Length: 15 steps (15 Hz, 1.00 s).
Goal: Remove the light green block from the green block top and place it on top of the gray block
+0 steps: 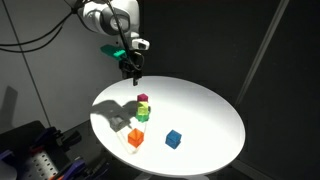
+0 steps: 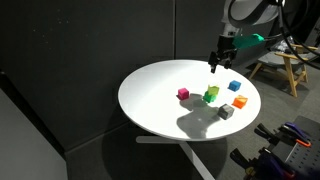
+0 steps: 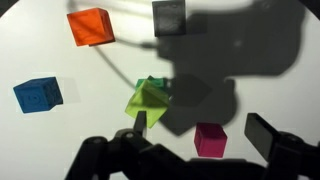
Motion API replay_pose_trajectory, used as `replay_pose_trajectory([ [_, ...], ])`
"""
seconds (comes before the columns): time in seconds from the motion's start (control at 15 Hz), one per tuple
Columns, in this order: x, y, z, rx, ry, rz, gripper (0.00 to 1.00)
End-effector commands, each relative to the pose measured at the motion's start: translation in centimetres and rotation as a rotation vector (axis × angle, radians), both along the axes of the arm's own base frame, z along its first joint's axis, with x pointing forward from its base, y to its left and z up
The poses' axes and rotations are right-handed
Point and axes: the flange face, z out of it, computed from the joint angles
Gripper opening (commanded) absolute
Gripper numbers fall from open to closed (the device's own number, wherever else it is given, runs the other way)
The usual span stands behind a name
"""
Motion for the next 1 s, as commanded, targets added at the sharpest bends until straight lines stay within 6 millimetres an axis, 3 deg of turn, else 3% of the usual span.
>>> replay_pose_trajectory([
  [0.0, 1.3, -0.7, -0.7, -0.001, 0.012, -0.036, 1.00],
  [0.07, 0.4, -0.3, -0.7, 0.000, 0.014, -0.010, 1.00],
  [0.6, 0.8, -0.5, -1.1, 0.000, 0.019, -0.014, 1.00],
  [0.93, 2.1, -2.1, -1.3, -0.010, 0.040, -0.058, 1.00],
])
